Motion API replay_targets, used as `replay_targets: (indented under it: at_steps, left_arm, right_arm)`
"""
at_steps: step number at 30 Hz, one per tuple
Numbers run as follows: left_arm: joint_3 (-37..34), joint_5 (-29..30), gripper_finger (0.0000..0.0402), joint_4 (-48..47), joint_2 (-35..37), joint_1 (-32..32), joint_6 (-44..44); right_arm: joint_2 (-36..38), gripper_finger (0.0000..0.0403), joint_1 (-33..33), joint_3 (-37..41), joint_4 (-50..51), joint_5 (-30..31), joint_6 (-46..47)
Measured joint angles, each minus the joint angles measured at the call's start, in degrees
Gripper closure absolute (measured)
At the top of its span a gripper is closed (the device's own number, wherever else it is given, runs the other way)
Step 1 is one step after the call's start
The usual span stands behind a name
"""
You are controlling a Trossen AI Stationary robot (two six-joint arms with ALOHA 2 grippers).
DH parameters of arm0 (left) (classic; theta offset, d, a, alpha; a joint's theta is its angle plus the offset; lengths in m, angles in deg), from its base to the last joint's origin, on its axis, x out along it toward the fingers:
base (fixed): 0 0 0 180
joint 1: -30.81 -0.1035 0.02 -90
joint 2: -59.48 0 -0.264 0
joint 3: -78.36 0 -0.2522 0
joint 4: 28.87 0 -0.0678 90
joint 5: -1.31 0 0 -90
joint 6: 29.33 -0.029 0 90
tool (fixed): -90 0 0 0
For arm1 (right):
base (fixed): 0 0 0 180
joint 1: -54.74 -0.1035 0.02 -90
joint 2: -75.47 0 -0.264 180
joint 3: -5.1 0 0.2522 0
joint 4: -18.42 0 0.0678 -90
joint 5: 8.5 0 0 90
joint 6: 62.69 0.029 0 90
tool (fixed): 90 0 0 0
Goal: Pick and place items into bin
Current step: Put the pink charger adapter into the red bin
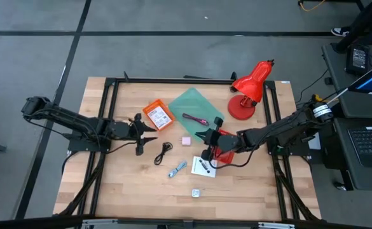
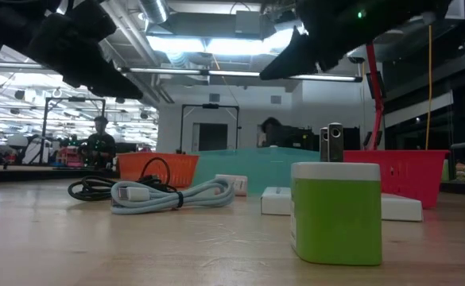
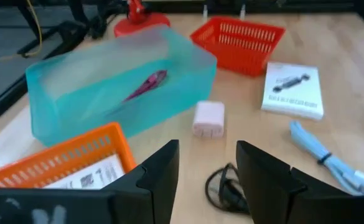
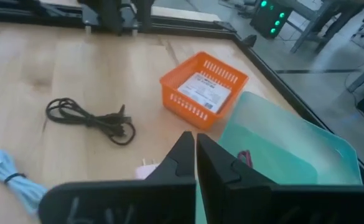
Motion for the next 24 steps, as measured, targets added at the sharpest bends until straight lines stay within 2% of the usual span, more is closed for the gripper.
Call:
replay_targets:
  at_steps: [7, 14, 20, 24]
  left_arm:
    - [6.3, 1.1, 0.0247, -11.8, -2.5, -0.1, 0.1]
    - [11.3, -0.8, 0.0246, -12.0, -12.4, -3.8, -5.2]
    - [16.0, -8.1, 0.0246, -12.0, -22.3, -7.4, -7.3]
    - [18.9, -9.1, 0.0246, -9.7, -27.8, -7.9, -10.8]
  right_arm:
    - [0.8, 0.0403, 2.6, 1.8, -3.8, -0.6, -1.6]
    - [1.1, 0.0403, 5.6, 1.8, -3.0, -4.1, -1.8]
    - [1.1, 0.0403, 6.2, 2.4, -2.5, -4.1, -1.9]
    - [1.1, 0.0403, 6.2, 5.1, -4.3, -4.0, -1.7]
